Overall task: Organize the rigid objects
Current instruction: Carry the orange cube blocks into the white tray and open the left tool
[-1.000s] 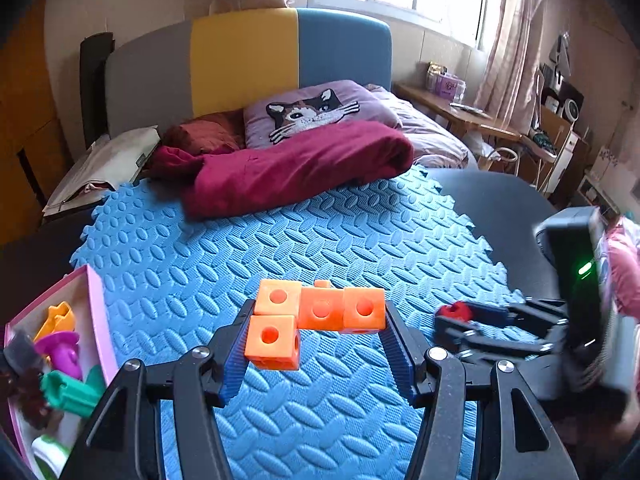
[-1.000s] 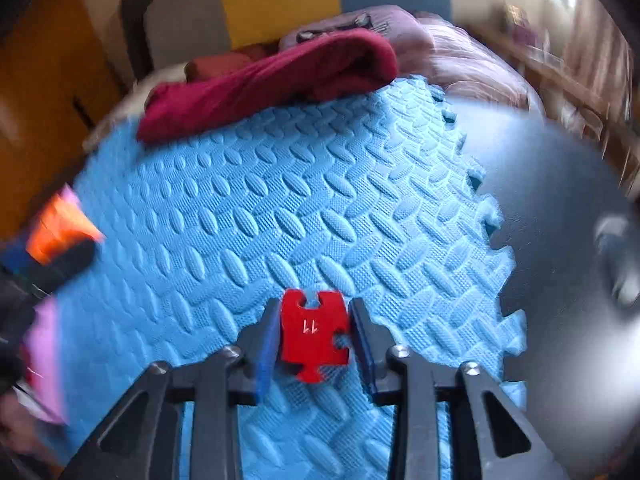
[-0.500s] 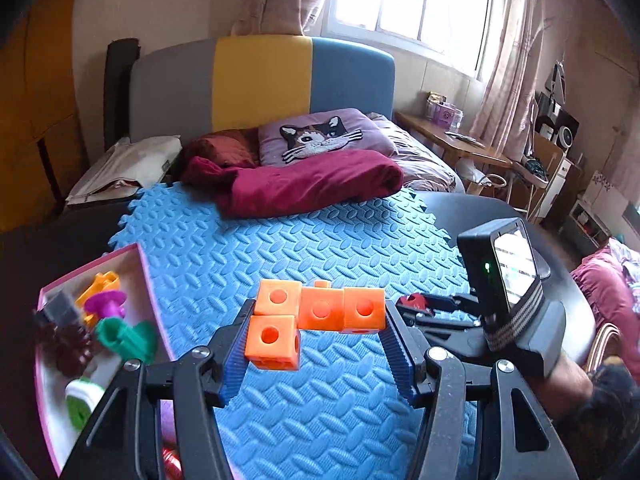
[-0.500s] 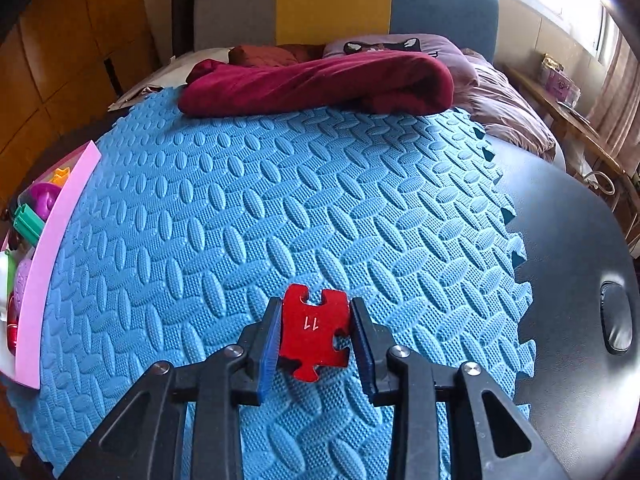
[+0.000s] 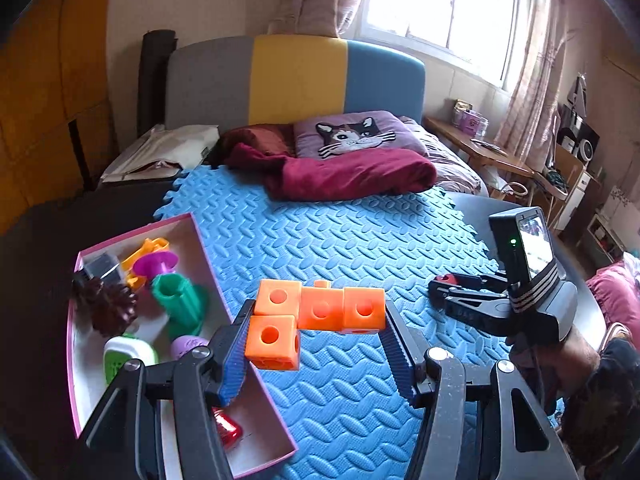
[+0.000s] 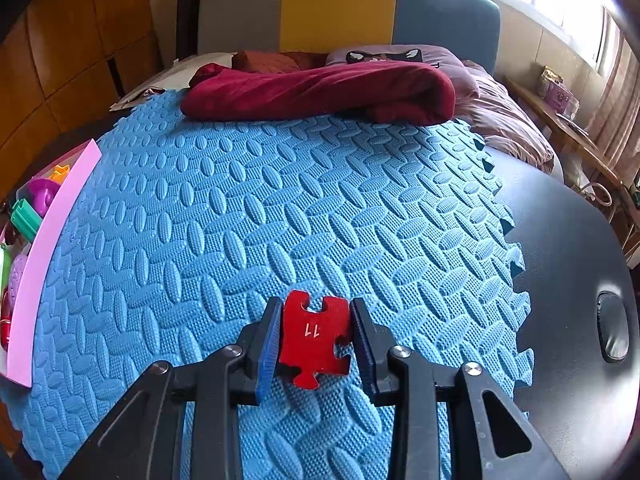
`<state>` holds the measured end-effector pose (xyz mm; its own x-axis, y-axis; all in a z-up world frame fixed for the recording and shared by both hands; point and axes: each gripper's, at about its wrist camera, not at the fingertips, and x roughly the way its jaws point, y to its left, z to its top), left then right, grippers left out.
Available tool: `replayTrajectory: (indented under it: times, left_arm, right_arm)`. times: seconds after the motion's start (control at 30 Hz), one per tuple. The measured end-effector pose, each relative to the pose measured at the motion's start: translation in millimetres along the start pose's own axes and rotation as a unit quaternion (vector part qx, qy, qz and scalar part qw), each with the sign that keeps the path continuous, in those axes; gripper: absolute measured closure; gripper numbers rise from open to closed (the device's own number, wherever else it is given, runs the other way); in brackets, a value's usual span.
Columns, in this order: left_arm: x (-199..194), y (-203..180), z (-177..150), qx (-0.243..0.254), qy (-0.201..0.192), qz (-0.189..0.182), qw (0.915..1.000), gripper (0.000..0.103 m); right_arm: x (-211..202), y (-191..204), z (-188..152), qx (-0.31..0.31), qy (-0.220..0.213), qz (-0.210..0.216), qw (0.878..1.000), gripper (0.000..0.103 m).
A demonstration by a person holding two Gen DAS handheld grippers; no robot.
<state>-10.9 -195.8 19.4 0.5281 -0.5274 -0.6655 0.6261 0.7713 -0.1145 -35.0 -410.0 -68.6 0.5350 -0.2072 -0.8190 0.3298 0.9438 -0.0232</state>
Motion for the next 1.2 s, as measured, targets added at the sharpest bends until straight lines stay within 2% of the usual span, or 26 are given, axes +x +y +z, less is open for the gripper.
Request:
replayTrajectory:
  times: [0.6,0.77,1.0,1.1,1.2]
  left_arm:
    - [-13,69,-25,-0.061,0.009,0.033,0.9975,0.043]
    - [-33,111,-32,-0.101,0.001,0.061,0.9930,0.043]
    - [-61,177,-63,-0.156,0.005,0.128,0.9794,0.043]
    - [-62,184,-78,-0.159,0.018,0.130,0.9785,0.043]
    - [-56,180,-91,-0.157,0.039,0.117,0.9799,0.043]
  right_arm:
    - [0,6,-1,-0.025,-0.019,-0.013,0.999,0.071]
    - [0,7,0,-0.033,-0.021,-0.017,0.999,0.071]
    - [0,8,0,-0.033,-0.020,-0.017,0.999,0.071]
    - [0,7,0,-0.033,-0.020,-0.017,0.999,0.071]
    - [0,8,0,-0.033,-0.020,-0.017,0.999,0.071]
